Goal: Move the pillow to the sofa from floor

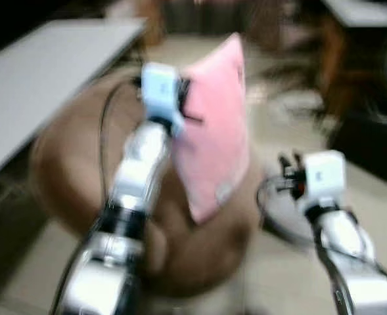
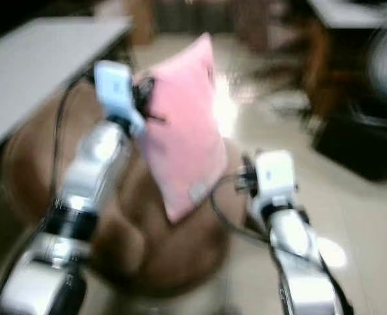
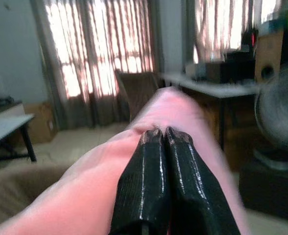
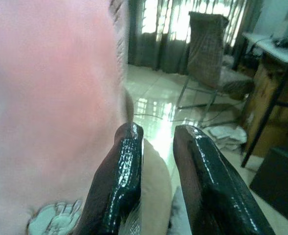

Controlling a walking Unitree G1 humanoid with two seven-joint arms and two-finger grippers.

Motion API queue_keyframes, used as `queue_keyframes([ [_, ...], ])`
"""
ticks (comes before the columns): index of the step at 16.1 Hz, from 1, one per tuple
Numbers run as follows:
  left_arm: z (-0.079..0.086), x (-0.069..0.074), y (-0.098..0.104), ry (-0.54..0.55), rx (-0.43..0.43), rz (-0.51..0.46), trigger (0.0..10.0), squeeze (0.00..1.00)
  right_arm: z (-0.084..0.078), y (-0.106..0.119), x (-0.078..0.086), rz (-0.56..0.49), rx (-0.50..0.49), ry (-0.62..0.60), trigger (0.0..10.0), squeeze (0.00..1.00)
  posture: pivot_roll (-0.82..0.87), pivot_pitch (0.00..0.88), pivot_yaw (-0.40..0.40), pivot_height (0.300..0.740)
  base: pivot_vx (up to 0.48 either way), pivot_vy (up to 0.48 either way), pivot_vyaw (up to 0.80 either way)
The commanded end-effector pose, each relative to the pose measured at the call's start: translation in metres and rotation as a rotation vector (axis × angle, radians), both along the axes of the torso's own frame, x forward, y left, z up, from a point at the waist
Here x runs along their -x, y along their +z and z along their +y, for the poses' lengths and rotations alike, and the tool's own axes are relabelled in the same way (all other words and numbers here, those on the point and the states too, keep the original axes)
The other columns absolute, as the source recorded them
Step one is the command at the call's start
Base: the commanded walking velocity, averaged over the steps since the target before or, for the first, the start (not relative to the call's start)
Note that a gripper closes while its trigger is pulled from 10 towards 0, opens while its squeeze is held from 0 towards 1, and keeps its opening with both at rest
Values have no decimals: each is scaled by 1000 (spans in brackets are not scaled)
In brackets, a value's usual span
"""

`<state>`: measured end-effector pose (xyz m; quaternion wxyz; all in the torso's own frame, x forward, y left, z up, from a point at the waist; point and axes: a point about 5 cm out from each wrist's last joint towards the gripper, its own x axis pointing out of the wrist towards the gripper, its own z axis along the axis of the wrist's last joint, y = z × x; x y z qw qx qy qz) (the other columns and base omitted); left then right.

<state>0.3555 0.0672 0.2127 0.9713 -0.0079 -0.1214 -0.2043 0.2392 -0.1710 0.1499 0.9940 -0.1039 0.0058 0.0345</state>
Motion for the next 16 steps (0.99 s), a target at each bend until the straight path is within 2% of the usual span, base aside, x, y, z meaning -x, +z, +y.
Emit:
queue_keyframes([
  [1,-5,-2,3,-35,-46,-22,10000,0,-1,0,0,-8,-10,-16,10000,0,-96,31,115,740,0,0,0],
  [2,-11,-3,-1,-49,-77,-20,10000,0,-3,0,1,-5,-8,-23,10000,0,-95,36,116,740,0,0,0],
  [3,-22,-6,-8,-91,-66,25,10000,0,-4,-2,2,-2,-7,-33,10000,0,-98,38,116,740,0,0,0],
  [4,-24,-6,-9,-96,-68,31,10000,0,-5,-2,2,-2,-7,-34,10000,0,-98,38,116,740,0,0,0],
  [6,-47,-6,-15,-174,-124,54,10000,0,-7,0,3,-2,5,-35,10000,0,-96,63,121,740,0,0,0],
  [9,-62,-12,-23,-151,-172,80,10000,0,-7,1,10,-2,-10,18,10000,0,-104,74,136,740,0,0,0],
  [12,-59,-26,-23,-27,-211,126,10000,0,-2,0,18,41,7,148,10000,0,-117,101,145,740,0,0,0],
  [14,-43,-38,-25,128,-247,185,10000,0,3,-10,28,128,71,281,10000,0,-129,110,147,740,0,0,0],
  [16,-27,-43,-27,242,-266,212,10000,0,2,-15,32,158,83,302,10000,0,-131,135,150,740,0,0,0],
])
